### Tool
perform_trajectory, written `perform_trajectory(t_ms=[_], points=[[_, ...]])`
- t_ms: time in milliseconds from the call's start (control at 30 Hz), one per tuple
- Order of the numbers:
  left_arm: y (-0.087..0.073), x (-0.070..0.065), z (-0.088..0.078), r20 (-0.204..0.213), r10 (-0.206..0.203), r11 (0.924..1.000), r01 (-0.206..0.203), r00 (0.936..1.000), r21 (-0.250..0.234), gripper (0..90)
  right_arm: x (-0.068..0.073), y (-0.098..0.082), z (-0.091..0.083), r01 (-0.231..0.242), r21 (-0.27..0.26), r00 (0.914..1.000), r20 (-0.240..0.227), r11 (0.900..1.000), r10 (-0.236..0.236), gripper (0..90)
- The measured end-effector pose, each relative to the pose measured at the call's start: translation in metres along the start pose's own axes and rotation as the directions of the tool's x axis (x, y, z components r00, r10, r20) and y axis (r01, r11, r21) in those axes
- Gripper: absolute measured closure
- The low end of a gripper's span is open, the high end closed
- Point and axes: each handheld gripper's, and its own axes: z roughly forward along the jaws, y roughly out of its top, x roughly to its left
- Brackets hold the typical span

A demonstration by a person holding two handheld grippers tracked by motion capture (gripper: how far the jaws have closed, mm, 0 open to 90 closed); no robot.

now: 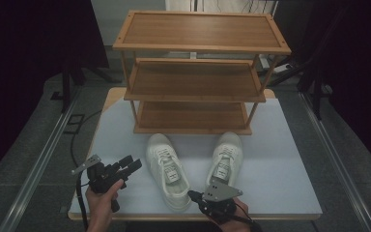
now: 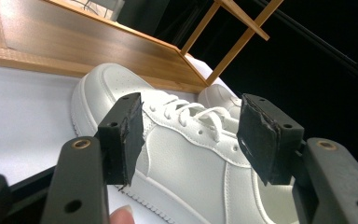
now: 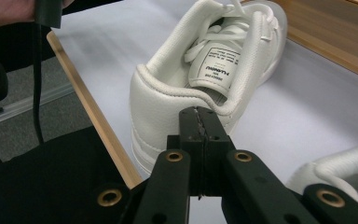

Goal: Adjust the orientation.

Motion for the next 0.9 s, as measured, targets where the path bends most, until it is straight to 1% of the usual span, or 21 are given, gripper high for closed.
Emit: perform_trajectory(t_ms=[67,100,133,167,200,233,267,300,333,400,433,467,567,600,633,667,700,733,833,900], points=[[0.000,0.000,-0.001,0.000,-0.003,1.0000,0.003,1.0000,-0.002,40.3,0.002,0.000,0.002,-0.008,-0.005,0.9999,-0.008,1.000,0.008,89.6],[0.001,0.001,-0.001,-0.003,-0.010,0.9999,0.010,0.9999,-0.005,40.3,0.006,0.001,0.005,-0.011,-0.012,0.9997,-0.021,1.000,0.011,89.6],[0.001,0.001,-0.001,-0.003,-0.010,0.9999,0.010,0.9999,-0.005,40.3,0.009,0.002,0.007,-0.010,-0.015,0.9996,-0.028,1.000,0.009,89.5],[0.001,0.002,-0.003,-0.002,-0.019,0.9998,0.019,0.9998,-0.010,40.3,0.012,0.003,0.010,-0.006,-0.020,0.9993,-0.037,1.000,0.005,89.5],[0.001,0.002,-0.003,-0.002,-0.019,0.9998,0.019,0.9998,-0.010,40.3,0.012,0.003,0.010,-0.006,-0.020,0.9993,-0.037,1.000,0.005,89.5],[0.002,0.003,-0.004,-0.002,-0.021,0.9997,0.021,0.9998,-0.015,40.4,0.021,0.007,0.018,-0.001,-0.027,0.9983,-0.058,1.000,0.000,89.5],[0.003,0.003,-0.005,-0.004,-0.025,0.9995,0.025,0.9997,-0.018,40.4,0.021,0.007,0.018,-0.001,-0.027,0.9983,-0.058,1.000,0.000,89.5],[0.004,0.003,-0.007,-0.004,-0.025,0.9994,0.025,0.9997,-0.023,40.4,0.024,0.008,0.021,0.002,-0.027,0.9978,-0.066,1.000,-0.004,89.5],[0.006,0.004,-0.010,-0.007,-0.026,0.9991,0.025,0.9996,-0.034,40.4,0.032,0.013,0.030,0.015,-0.032,0.9959,-0.088,0.999,-0.018,89.4],[0.008,0.005,-0.014,-0.008,-0.027,0.9985,0.026,0.9996,-0.047,40.4,0.041,0.019,0.040,0.039,-0.037,0.9930,-0.110,0.999,-0.043,89.4],[0.009,0.006,-0.016,-0.010,-0.028,0.9983,0.028,0.9996,-0.052,40.4,0.045,0.022,0.045,0.049,-0.039,0.9915,-0.119,0.998,-0.053,89.4],[0.009,0.006,-0.016,-0.010,-0.028,0.9983,0.028,0.9996,-0.052,40.4,0.045,0.022,0.045,0.049,-0.039,0.9915,-0.119,0.998,-0.053,89.4],[0.011,0.010,-0.021,-0.019,-0.036,0.9975,0.035,0.9992,-0.061,40.4,0.056,0.030,0.061,0.068,-0.054,0.9866,-0.145,0.996,-0.075,89.3],[0.011,0.012,-0.023,-0.023,-0.042,0.9969,0.041,0.9988,-0.067,40.4,0.061,0.036,0.071,0.075,-0.058,0.9844,-0.155,0.996,-0.083,89.4],[0.011,0.012,-0.023,-0.023,-0.042,0.9969,0.041,0.9988,-0.067,40.4,0.061,0.036,0.071,0.075,-0.058,0.9844,-0.155,0.996,-0.083,89.4],[0.011,0.014,-0.025,-0.028,-0.045,0.9965,0.043,0.9986,-0.071,40.4,0.065,0.040,0.078,0.083,-0.063,0.9825,-0.162,0.995,-0.092,89.4],[0.011,0.015,-0.025,-0.027,-0.047,0.9964,0.045,0.9985,-0.071,40.4,0.066,0.042,0.082,0.084,-0.064,0.9818,-0.166,0.994,-0.093,89.3],[0.011,0.015,-0.025,-0.027,-0.047,0.9964,0.045,0.9985,-0.071,40.4,0.066,0.042,0.082,0.084,-0.064,0.9818,-0.166,0.994,-0.093,89.3],[0.011,0.016,-0.025,-0.030,-0.049,0.9965,0.047,0.9984,-0.070,40.4,0.069,0.045,0.090,0.072,-0.075,0.9812,-0.174,0.995,-0.084,89.4],[0.011,0.015,-0.026,-0.029,-0.047,0.9966,0.045,0.9985,-0.069,40.5,0.069,0.045,0.090,0.068,-0.077,0.9816,-0.173,0.995,-0.081,89.1]])
